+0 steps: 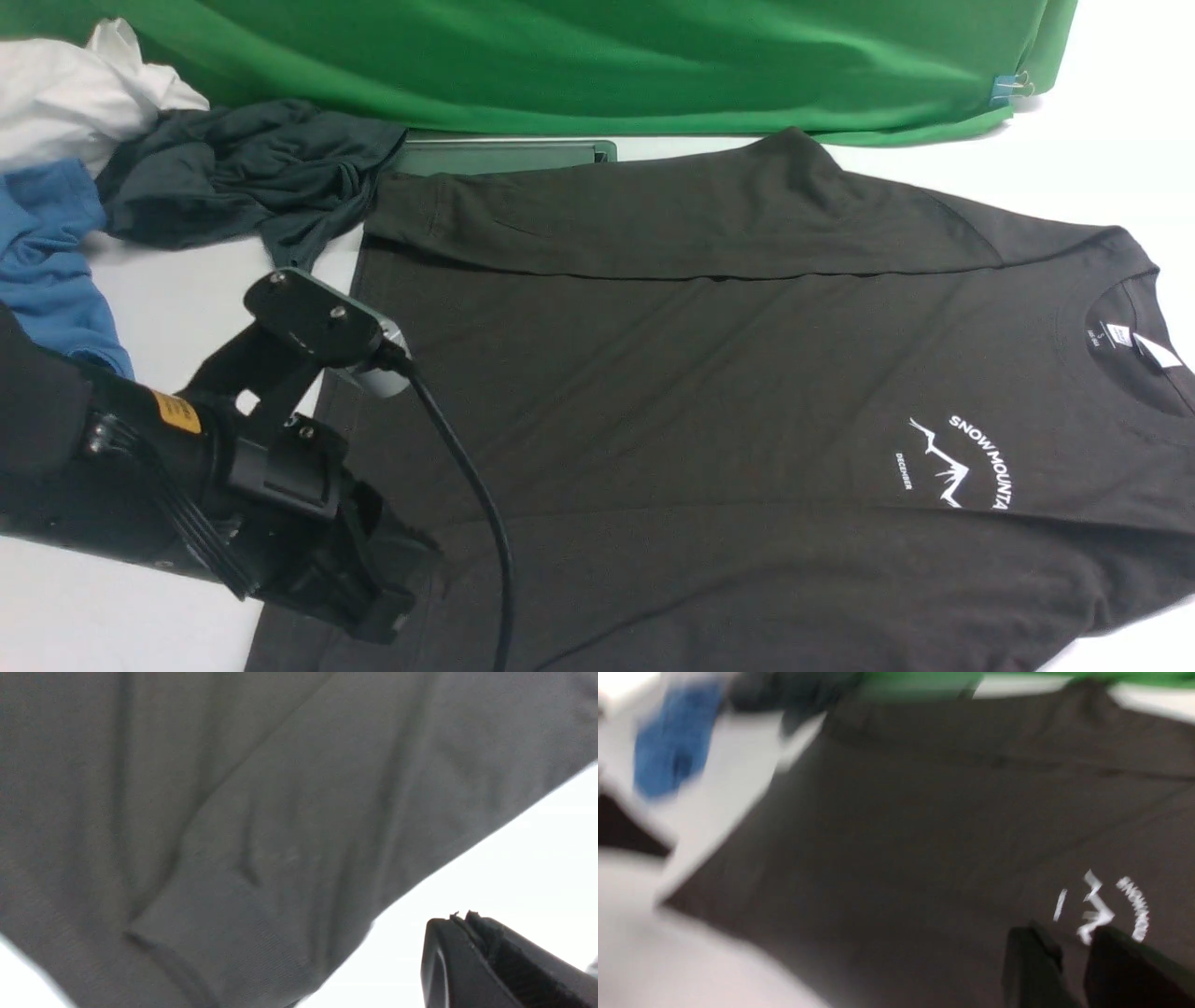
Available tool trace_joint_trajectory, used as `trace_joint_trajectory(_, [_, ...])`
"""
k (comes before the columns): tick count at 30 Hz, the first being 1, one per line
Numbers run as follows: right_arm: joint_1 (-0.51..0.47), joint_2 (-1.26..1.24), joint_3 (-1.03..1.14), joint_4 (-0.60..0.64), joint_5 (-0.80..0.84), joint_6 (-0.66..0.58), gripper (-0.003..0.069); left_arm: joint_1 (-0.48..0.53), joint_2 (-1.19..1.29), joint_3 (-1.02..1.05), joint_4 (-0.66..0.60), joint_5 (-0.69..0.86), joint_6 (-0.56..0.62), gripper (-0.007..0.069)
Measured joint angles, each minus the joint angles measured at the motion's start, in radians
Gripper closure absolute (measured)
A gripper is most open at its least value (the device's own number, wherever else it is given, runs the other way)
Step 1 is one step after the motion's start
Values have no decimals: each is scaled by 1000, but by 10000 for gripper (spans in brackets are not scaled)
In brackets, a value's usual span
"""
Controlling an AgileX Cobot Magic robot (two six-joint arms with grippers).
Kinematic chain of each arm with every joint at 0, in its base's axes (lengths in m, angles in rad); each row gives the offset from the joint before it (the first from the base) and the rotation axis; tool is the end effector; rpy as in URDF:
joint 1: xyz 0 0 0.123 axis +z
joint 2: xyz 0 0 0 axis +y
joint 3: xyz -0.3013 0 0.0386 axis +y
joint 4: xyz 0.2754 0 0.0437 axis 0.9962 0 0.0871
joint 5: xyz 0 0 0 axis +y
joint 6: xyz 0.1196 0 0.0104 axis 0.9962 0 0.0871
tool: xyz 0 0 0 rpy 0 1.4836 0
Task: Fold a long-sleeved shirt on a white desktop.
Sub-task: 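Grasp the left edge of the dark T-shirt lying flat on the table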
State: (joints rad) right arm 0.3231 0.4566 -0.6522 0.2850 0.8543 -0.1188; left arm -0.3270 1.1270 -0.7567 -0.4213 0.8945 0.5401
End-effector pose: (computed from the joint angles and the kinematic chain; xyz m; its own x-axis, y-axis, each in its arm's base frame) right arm 0.0945 0.0585 0.3254 -0.5295 -0.1039 -0.8419 -0.4450 0.8790 0.1714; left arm 0.2020 -0.1090 0.2497 -0.7132 0.5056 -0.4854 0.6433 0.7473 -0.1668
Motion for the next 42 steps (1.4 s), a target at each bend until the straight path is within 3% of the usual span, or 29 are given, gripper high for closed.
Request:
trace_joint_trajectory(6, [68, 129, -204, -6, 202, -172, 453, 0, 39, -4, 167, 9, -73, 592])
trace_joint_trajectory(9, [75, 143, -265, -6, 227, -211, 440, 0, 69, -4, 199, -2, -77, 559])
trace_joint_trajectory(13, [76, 145, -337, -7, 237, -283, 424, 0, 163, -4, 222, -62, -78, 425])
trace_joint_trajectory(18, [76, 145, -343, -7, 262, -289, 421, 0, 278, -4, 288, -149, -78, 267])
trace_joint_trajectory(21, [76, 145, -343, -7, 264, -289, 421, 0, 336, -4, 325, -197, -78, 232])
trace_joint_trajectory(31, [76, 145, -344, -2, 273, -291, 421, 0, 477, -5, 421, -241, -78, 273])
trace_joint_trajectory(42, [76, 145, -344, 2, 281, -283, 421, 59, 483, -5, 304, -249, -59, 354])
